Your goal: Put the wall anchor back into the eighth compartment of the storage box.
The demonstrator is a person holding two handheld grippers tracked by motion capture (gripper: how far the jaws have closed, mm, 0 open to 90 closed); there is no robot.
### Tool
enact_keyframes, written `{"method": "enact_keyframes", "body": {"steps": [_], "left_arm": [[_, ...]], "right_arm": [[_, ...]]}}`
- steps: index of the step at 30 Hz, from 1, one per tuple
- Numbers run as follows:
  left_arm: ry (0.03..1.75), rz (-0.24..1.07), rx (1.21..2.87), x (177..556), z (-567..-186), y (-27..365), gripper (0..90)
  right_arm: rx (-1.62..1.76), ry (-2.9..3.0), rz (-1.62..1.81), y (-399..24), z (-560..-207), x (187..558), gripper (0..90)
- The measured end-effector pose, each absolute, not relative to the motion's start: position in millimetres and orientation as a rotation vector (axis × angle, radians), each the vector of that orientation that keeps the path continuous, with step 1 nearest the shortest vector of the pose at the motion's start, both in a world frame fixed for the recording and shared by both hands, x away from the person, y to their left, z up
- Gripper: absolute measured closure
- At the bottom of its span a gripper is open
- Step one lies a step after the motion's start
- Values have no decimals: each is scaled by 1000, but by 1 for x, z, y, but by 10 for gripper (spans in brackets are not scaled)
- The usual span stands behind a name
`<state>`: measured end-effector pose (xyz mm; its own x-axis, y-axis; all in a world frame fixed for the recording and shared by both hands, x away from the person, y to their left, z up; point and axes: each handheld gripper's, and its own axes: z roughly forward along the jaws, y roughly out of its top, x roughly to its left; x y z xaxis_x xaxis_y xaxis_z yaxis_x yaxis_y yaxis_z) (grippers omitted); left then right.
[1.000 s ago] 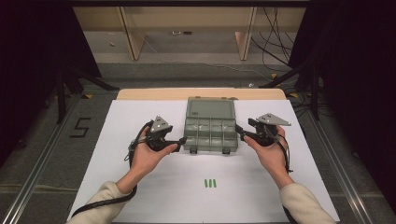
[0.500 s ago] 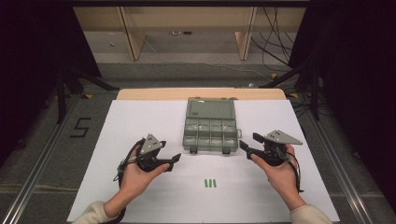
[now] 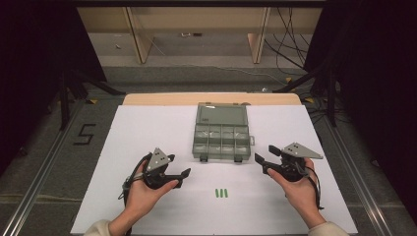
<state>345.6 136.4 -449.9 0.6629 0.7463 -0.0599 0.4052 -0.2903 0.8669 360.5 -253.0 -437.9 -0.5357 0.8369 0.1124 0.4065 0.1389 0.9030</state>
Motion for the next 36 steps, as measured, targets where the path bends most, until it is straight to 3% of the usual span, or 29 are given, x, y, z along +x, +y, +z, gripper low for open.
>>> {"method": "enact_keyframes", "body": {"steps": [16, 26, 36], "left_arm": [[900, 449, 1951, 345, -452, 135, 258], [917, 450, 1938, 340, -449, 140, 259], [902, 441, 1978, 335, -449, 145, 260]], "right_arm": [[1195, 2096, 1353, -240, -437, 357, 372], [1202, 2294, 1267, -217, -430, 356, 525], [1254, 2436, 1159, -184, -437, 356, 532]]}}
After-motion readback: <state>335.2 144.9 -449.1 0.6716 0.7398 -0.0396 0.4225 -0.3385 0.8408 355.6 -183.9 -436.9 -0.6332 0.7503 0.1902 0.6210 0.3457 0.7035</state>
